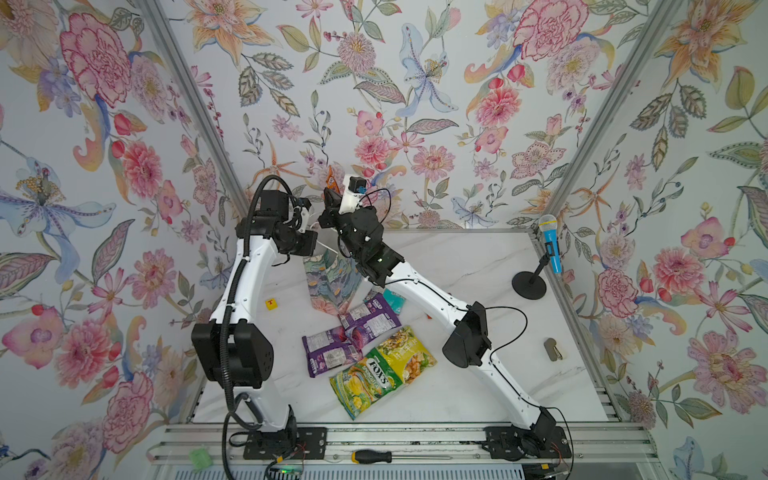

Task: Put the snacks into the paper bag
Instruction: 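Lower the orange Fox's packet into the bag with the right gripper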

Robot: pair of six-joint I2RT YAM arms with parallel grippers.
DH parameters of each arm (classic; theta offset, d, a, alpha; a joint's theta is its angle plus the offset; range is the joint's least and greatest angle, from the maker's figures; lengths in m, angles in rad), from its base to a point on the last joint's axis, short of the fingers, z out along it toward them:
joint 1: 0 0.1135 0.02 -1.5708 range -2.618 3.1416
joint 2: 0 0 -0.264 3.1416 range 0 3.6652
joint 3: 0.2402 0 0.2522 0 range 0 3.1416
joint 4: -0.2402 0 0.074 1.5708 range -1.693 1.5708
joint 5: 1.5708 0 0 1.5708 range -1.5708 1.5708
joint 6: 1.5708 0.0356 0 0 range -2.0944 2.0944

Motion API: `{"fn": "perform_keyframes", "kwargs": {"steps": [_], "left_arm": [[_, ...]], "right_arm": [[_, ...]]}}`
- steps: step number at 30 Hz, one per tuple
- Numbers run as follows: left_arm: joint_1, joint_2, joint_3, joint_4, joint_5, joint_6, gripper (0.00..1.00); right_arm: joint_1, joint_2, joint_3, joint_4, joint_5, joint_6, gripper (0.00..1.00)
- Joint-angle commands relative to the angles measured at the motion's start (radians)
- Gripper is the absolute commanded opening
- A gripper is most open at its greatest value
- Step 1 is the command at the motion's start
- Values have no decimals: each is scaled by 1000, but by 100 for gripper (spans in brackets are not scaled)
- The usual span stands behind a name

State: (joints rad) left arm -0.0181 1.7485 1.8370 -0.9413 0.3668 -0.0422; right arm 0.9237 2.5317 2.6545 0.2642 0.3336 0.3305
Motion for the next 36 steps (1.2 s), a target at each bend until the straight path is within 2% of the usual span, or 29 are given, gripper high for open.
{"fn": "perform_keyframes", "kwargs": {"steps": [1, 4, 16, 26, 36], "left_arm": [[7, -38, -2, 4, 22, -5, 1], [5, -39, -2, 4, 21, -5, 1], [6, -46, -4, 2, 20, -2, 1], [6, -50, -6, 2, 14, -2, 1], [6, -53, -7, 2, 14, -2, 1]], "right_arm": [[12, -90, -11, 6, -28, -57, 0], [23, -119, -23, 1, -30, -90, 0], [39, -207, -98, -11, -54, -87, 0], [40, -307, -252, 9, -65, -44, 0], [30, -275, -229, -49, -51, 14, 0]]}}
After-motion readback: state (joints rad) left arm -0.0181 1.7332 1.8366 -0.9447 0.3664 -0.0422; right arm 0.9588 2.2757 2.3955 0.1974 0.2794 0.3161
